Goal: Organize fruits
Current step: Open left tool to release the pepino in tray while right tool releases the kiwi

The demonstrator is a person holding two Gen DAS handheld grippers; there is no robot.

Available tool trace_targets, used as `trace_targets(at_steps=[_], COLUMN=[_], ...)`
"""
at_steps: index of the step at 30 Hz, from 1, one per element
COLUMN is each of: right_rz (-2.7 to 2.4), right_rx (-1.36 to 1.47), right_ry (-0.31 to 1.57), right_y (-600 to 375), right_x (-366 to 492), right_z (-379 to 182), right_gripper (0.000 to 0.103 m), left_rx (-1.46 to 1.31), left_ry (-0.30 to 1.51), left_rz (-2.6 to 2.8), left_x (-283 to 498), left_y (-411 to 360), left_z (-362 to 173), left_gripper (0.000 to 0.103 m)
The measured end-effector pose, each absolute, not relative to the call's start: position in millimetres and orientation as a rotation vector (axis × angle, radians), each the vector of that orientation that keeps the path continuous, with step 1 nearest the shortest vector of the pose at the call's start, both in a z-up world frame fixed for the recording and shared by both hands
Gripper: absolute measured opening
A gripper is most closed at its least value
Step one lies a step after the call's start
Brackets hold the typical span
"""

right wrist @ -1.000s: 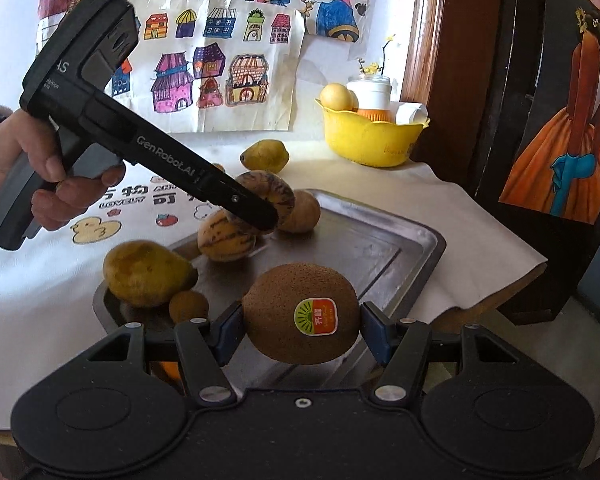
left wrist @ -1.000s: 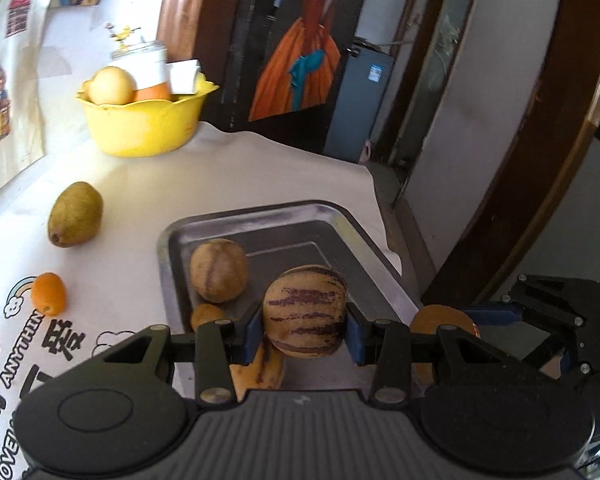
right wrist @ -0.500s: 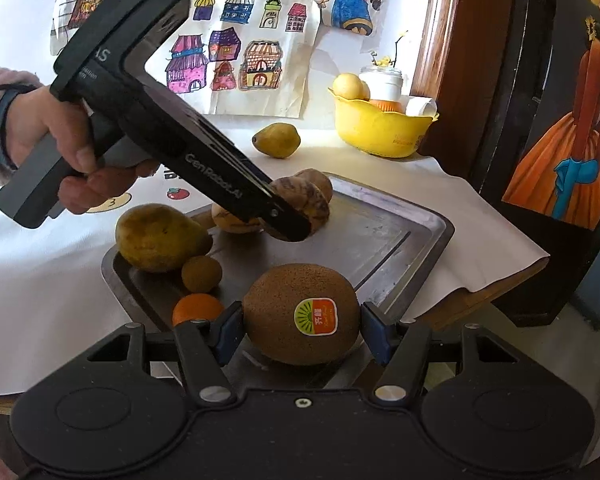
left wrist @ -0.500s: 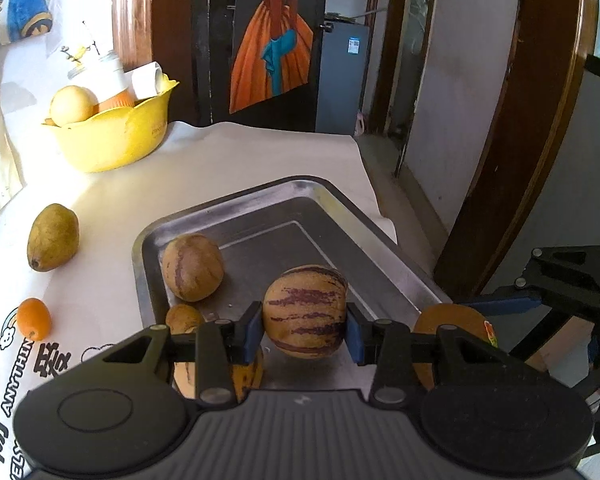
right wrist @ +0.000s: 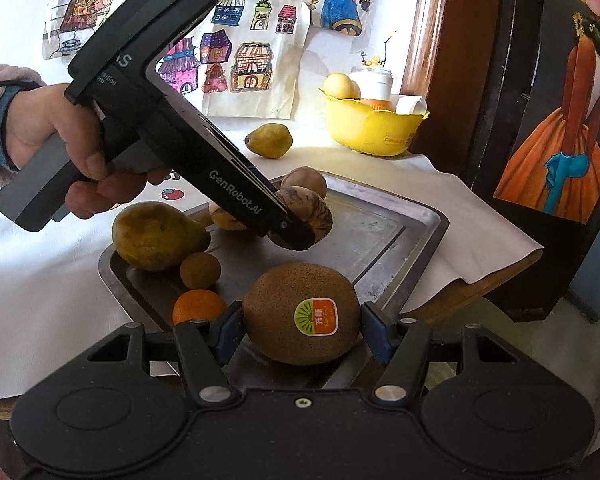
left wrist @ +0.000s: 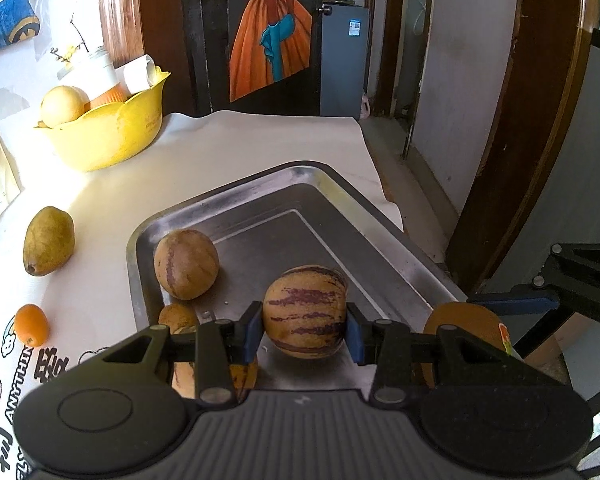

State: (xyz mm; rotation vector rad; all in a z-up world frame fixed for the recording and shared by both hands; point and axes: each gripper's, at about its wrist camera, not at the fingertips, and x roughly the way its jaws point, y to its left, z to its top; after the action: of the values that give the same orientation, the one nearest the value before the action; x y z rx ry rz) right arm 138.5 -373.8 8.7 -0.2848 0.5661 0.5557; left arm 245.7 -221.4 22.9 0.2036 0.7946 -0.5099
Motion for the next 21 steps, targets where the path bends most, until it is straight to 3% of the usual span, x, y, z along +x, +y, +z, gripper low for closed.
trace_targets(at_steps=[12,17,21], right_rz=[0.492,0.459,0.430], right_rx=[-0.324,-0.297,-0.269], right_ry=[0.537,0.532,0.515], right_y=[-364.9,-367.4,-370.1], right_x=[128.6,125.9,120.8], right_z=[3.2,4.6,9.0], right_gripper=[0.065,0.071,0.080], left_rx=[0.141,0.101,0.088], left_ry=[0.808,0.807,0.752], left_rz=[-0.501,-0.497,-0.497], left_x=[249.2,249.0,239.7], left_y=[-216.6,-210.1,-204.1], left_z=[24.5,29.0,41.5], left_gripper=[0.050,0.052,0.068])
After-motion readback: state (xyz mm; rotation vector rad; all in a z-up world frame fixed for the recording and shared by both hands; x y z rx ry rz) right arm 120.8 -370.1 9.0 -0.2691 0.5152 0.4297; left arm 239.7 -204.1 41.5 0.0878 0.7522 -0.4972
